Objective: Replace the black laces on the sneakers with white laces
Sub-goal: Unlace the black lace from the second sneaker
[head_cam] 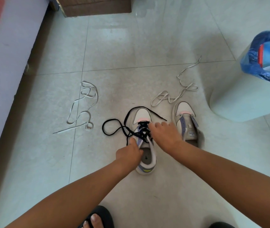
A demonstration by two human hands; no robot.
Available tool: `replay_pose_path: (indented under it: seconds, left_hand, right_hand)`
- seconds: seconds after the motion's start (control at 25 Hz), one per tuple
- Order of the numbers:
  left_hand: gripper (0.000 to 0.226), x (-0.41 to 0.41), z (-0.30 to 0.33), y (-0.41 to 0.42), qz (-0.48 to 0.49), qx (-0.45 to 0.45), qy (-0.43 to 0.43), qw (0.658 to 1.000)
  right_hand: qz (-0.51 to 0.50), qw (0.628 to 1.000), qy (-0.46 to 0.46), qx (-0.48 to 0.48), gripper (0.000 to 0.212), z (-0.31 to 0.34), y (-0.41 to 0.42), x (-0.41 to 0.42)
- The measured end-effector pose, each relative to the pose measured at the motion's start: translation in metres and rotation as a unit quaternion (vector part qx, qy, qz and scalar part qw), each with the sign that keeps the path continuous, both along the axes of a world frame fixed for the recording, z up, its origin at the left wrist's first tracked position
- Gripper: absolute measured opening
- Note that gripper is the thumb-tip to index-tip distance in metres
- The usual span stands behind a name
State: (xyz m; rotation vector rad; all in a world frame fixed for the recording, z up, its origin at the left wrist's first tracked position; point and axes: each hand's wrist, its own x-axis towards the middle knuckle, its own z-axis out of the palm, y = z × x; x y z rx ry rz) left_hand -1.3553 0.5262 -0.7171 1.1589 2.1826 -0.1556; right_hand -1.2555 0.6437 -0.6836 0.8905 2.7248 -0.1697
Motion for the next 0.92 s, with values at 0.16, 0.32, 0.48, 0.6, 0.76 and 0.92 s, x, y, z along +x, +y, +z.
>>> replay_pose_path:
  seconds: [0.16,0.32,0.48,0.6,0.76,0.92]
  left_hand:
    - [0.028,-0.001,-0.002,-0.001,-0.009,-0.001,0.008,1.000]
    - [0.026,-0.001,-0.003,-0.003,-0.040,-0.002,0.024,0.999]
    - [0.030,-0.002,-0.005,-0.006,-0.018,0.012,0.014,1.000]
    - [0.029,-0.003,-0.005,-0.004,-0.020,0.004,0.015,1.000]
    - [0.031,-0.003,-0.004,-0.005,-0.004,0.019,0.010,1.000]
    - [0.029,-0.004,-0.003,-0.006,-0.009,0.002,0.012,1.000]
  right_hand:
    - [-0.334,0.846,0.060,-0.412,0.032,-0.010,-0.008,-0.007]
    - [0.064,0.997,-0.027,0.039,0.007,-0.001,0.018,0.000]
    - [-0.146,0.983,-0.011,-0.112,0.027,0.008,0.013,0.001]
    - [-0.357,0.812,0.048,-0.459,0.040,-0.005,-0.006,-0.004]
    - [-0.157,0.986,0.019,-0.058,0.025,-0.002,0.033,0.003]
    - [-0.228,0.966,0.035,-0.114,0.044,0.008,0.044,0.012]
